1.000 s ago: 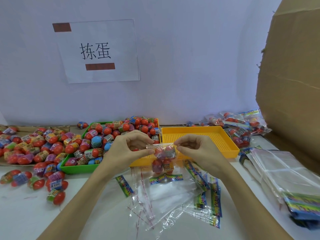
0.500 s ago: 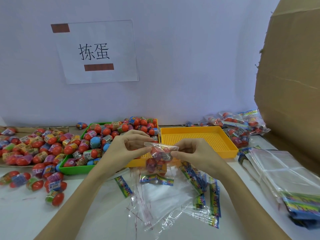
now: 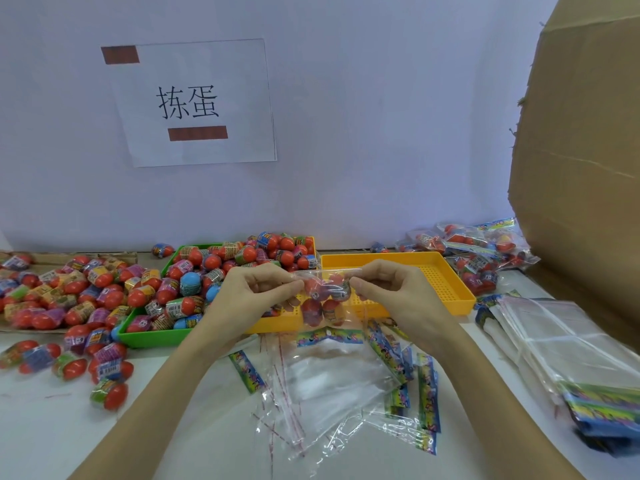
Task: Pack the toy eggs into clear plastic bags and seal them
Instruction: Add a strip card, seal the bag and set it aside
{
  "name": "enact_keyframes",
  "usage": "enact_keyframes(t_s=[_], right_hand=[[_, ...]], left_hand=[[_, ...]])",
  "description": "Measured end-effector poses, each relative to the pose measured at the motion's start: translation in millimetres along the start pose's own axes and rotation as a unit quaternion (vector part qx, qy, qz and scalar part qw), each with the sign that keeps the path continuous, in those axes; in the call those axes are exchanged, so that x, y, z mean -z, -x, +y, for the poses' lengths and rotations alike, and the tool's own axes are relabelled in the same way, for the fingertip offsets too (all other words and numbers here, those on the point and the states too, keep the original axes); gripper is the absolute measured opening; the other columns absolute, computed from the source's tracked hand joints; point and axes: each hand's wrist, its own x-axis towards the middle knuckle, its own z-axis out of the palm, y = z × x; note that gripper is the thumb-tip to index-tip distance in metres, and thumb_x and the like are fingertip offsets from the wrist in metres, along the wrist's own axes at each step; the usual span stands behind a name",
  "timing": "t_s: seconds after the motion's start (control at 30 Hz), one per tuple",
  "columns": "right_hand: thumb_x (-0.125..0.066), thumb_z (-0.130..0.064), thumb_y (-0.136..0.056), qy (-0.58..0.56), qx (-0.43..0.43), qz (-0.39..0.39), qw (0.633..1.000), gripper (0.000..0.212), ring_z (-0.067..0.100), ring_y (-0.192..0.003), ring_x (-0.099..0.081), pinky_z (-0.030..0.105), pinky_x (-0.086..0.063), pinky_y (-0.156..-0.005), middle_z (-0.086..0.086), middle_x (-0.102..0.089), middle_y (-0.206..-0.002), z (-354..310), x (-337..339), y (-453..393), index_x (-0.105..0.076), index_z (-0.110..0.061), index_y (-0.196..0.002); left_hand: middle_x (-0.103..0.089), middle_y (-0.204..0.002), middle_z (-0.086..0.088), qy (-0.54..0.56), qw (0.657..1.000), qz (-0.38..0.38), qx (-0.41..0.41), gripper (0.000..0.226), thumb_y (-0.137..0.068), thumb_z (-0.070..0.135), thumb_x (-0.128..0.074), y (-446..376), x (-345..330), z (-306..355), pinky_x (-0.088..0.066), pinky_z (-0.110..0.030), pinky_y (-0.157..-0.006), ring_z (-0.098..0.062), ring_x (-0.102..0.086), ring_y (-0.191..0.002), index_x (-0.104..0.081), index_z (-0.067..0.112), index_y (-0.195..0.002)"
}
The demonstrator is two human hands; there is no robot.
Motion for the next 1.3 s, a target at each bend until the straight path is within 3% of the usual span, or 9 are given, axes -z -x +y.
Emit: enact_keyframes(t_s=[0.13,0.23,0.33,0.43,0.6,0.67,0.77,1.03,1.3], right_hand=[[-0.067,-0.022,-0.102,-0.058,-0.017,0.045,0.997,0.016,0.02,-0.095,-0.073,0.022,-0.058,-0.08,0.004,-0.079,-0.098,-0.7,-3.9,-1.1,-0.082,-0.018,-0.107],[-0.06,-0.041,-0.1,-0.152,-0.101,0.033,0.983,0.044,0.023,-0.081,-0.071,0.023,-0.058,-0.066,0.013,-0.076,-0.089,-5.2,-2.9,-1.2,-0.081,-0.003,-0.101],[-0.053,-0.062,-0.099,-0.18,-0.18,-0.052,0.966,0.069,0.03,-0.084,-0.076,0.027,-0.062,-0.068,0.024,-0.077,-0.098,-8.6,-8.4,-0.3,-0.081,0.001,-0.103],[-0.064,-0.056,-0.096,-0.176,-0.168,-0.06,0.968,0.059,0.035,-0.097,-0.077,0.03,-0.063,-0.077,0.027,-0.077,-0.105,-9.3,-14.6,0.1,-0.074,-0.001,-0.115],[-0.066,-0.027,-0.103,-0.134,-0.096,-0.054,0.985,0.032,0.031,-0.108,-0.075,0.027,-0.061,-0.086,0.016,-0.079,-0.112,-4.5,-13.1,2.1,-0.074,-0.004,-0.122],[-0.064,-0.024,-0.104,-0.111,-0.085,-0.078,0.987,0.029,0.029,-0.111,-0.075,0.031,-0.061,-0.09,0.012,-0.078,-0.116,-5.1,-15.5,2.8,-0.073,-0.007,-0.126],[-0.062,-0.019,-0.106,-0.089,-0.076,-0.137,0.984,0.03,0.033,-0.114,-0.073,0.038,-0.059,-0.099,0.013,-0.077,-0.121,-3.8,-18.8,4.5,-0.07,-0.008,-0.133],[-0.059,-0.022,-0.106,-0.094,-0.105,-0.103,0.985,0.031,0.035,-0.103,-0.077,0.035,-0.064,-0.089,0.02,-0.079,-0.108,-4.3,-20.7,4.5,-0.076,0.001,-0.119],[-0.06,-0.02,-0.106,-0.123,-0.122,-0.045,0.984,0.029,0.035,-0.097,-0.078,0.031,-0.064,-0.079,0.022,-0.079,-0.101,-3.4,-23.7,2.6,-0.078,0.002,-0.11]], left_hand=[[-0.081,-0.1,-0.012,0.05,0.996,0.051,-0.05,0.014,-0.089,0.017,-0.079,0.1,-3.7,3.9,-0.065,-0.029,-0.074,-0.03,-0.079,-0.085,-0.085,0.012,-0.101],[-0.08,-0.113,-0.005,0.016,0.992,0.065,-0.11,0.019,-0.089,0.014,-0.078,-1.3,-0.5,7.2,-0.066,-0.034,-0.086,-0.024,-0.078,-0.104,-0.084,0.009,-0.106],[-0.077,-0.119,0.001,-0.074,0.98,0.022,-0.185,0.02,-0.088,0.006,-0.079,1.5,-3.5,6.8,-0.062,-0.027,-0.091,-0.016,-0.073,-0.115,-0.084,0.009,-0.107],[-0.072,-0.123,0.003,-0.161,0.962,-0.041,-0.215,0.026,-0.089,-0.005,-0.08,5.5,-9.7,4.3,-0.061,-0.026,-0.093,-0.019,-0.072,-0.114,-0.085,0.014,-0.106],[-0.064,-0.128,-0.004,-0.11,0.989,-0.03,-0.099,0.03,-0.097,-0.009,-0.066,2.6,-15.6,-0.2,-0.059,-0.03,-0.099,-0.019,-0.072,-0.117,-0.076,0.014,-0.114],[-0.07,-0.123,-0.01,0.031,0.999,0.044,-0.004,0.028,-0.098,0.013,-0.073,0.2,-21.2,3.5,-0.062,-0.034,-0.091,-0.023,-0.077,-0.107,-0.064,0.015,-0.125],[-0.08,-0.106,-0.006,0.167,0.979,0.083,0.086,0.055,-0.087,0.044,-0.074,-4.0,-22.3,4.3,-0.062,-0.025,-0.077,-0.02,-0.078,-0.091,-0.063,0.011,-0.13],[-0.082,-0.097,-0.006,0.25,0.951,0.134,0.122,0.015,-0.081,0.028,-0.08,-4.4,-12.6,1.6,-0.062,-0.024,-0.067,-0.013,-0.077,-0.079,-0.086,0.017,-0.09],[-0.08,-0.092,-0.005,0.345,0.914,0.145,0.154,0.009,-0.091,0.018,-0.075,-4.6,-18.9,1.0,-0.063,-0.026,-0.067,-0.013,-0.078,-0.077,-0.083,0.013,-0.092]])
